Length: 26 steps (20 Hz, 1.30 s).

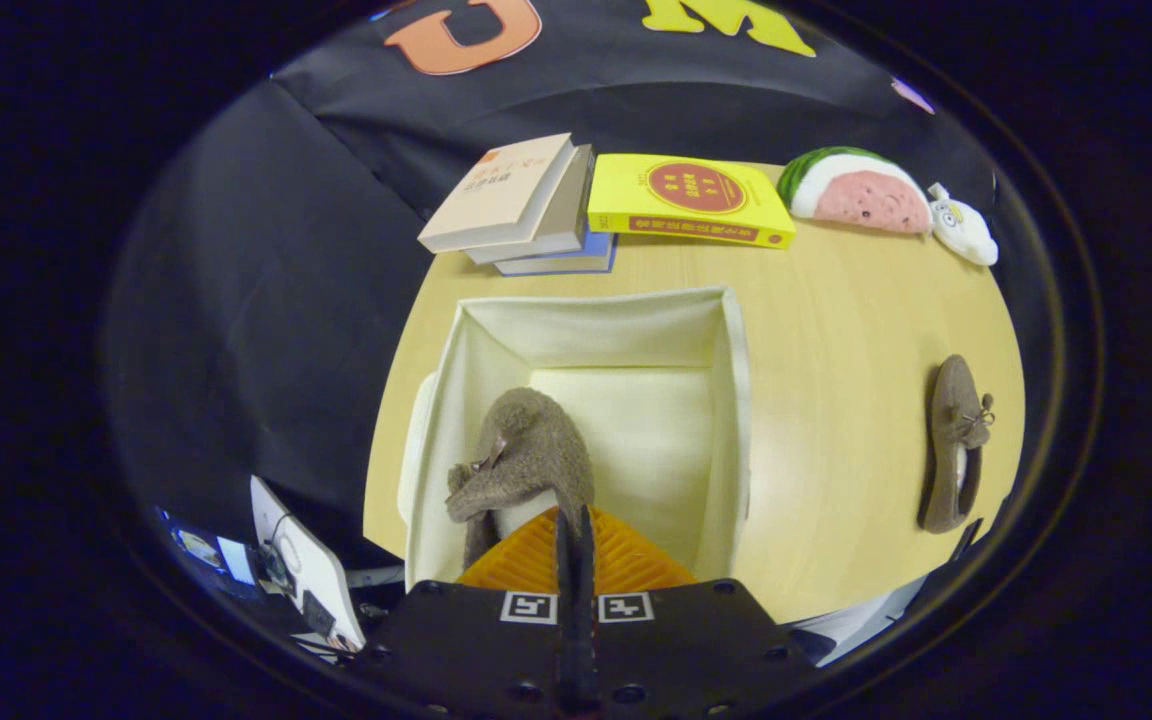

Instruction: Open the storage box then place both shoes into the box .Put the left shoe in first, then the right shoe, with the right side of both shoes facing outward in a uniform manner.

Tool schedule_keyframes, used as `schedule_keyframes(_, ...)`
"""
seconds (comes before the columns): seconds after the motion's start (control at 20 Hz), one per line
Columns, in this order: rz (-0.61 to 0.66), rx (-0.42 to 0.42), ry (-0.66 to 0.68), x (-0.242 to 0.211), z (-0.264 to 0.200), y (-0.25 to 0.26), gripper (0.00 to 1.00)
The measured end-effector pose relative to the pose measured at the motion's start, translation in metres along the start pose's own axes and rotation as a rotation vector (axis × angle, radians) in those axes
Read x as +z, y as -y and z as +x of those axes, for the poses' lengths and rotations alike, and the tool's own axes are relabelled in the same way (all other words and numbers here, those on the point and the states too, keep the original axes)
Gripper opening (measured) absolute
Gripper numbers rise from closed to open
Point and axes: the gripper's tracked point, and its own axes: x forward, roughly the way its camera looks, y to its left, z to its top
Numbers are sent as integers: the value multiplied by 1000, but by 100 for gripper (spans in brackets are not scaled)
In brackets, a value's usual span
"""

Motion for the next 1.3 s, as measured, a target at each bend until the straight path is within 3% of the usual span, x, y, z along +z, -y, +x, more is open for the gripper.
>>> schedule_keyframes(0.15,15,-34,12,10,11,6,0)
schedule_keyframes(0.45,167,1,39,20,58,-6,0)
schedule_keyframes(0.55,191,-23,47,18,69,-9,0)
schedule_keyframes(0.75,67,-115,43,0,80,-8,0)
schedule_keyframes(1.0,21,-66,-133,-42,100,-16,0)
schedule_keyframes(1.2,8,-22,-115,-43,104,-19,2)
schedule_keyframes(1.25,19,-20,-108,-41,101,-16,8)
schedule_keyframes(1.3,33,10,-104,-40,99,-19,8)
